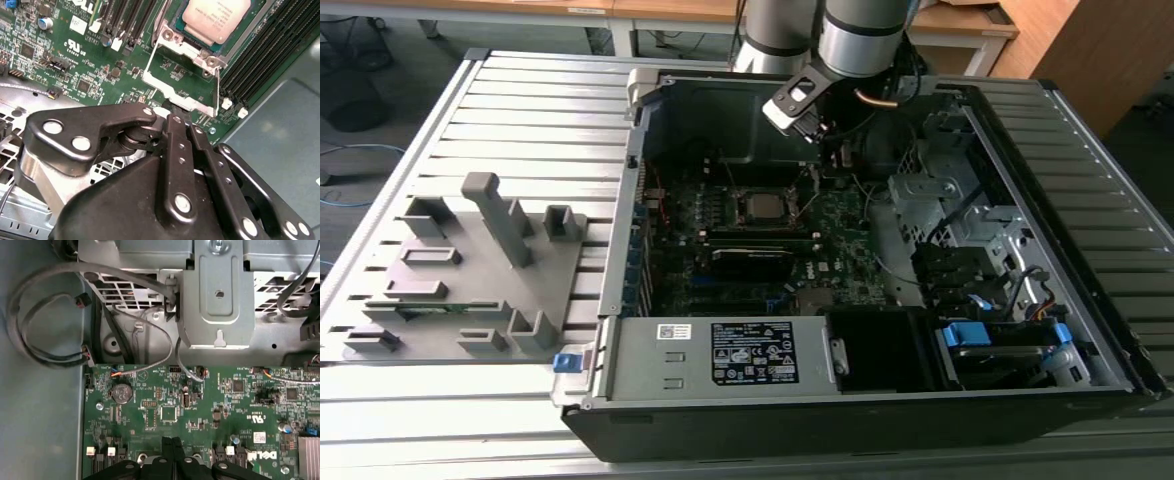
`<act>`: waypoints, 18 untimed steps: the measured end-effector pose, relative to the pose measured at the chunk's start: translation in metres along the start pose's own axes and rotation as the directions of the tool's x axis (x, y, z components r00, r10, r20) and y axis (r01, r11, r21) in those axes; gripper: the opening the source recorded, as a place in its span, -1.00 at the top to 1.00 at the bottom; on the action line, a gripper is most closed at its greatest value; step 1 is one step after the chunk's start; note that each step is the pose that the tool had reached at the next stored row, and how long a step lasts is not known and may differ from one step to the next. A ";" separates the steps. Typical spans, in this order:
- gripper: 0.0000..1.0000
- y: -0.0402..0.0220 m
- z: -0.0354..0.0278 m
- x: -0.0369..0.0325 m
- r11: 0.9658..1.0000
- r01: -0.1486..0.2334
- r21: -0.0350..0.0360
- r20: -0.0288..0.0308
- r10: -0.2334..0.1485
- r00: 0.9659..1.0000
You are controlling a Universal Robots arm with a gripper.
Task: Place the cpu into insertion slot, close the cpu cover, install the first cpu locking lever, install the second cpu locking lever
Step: 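Close the cpu cover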
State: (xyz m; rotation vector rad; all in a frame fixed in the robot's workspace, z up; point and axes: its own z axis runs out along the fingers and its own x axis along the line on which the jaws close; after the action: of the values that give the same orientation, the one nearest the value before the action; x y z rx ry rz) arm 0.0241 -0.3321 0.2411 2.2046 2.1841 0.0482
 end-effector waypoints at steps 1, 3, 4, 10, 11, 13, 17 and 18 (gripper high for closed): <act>0.80 -0.0003 0.0000 0.0000 1.000 0.000 0.000 0.000 0.000 1.000; 0.80 -0.0020 -0.0001 0.0000 1.000 0.000 0.000 0.000 0.000 1.000; 0.80 -0.0030 -0.0001 0.0000 1.000 0.000 0.000 0.000 0.000 1.000; 0.80 -0.0140 -0.0006 -0.0001 1.000 0.000 -0.003 0.000 0.000 1.000; 0.80 -0.0161 -0.0007 -0.0001 1.000 0.000 -0.004 0.000 0.000 1.000; 0.80 -0.0194 -0.0008 -0.0001 1.000 0.000 -0.005 0.000 0.000 1.000; 0.80 -0.0207 -0.0008 -0.0001 1.000 0.000 -0.005 0.000 0.000 1.000; 0.80 -0.0207 -0.0008 -0.0002 1.000 0.000 -0.005 0.000 0.000 1.000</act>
State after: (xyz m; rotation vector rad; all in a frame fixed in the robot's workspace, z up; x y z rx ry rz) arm 0.0034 -0.3321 0.2410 2.2018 2.1815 0.0537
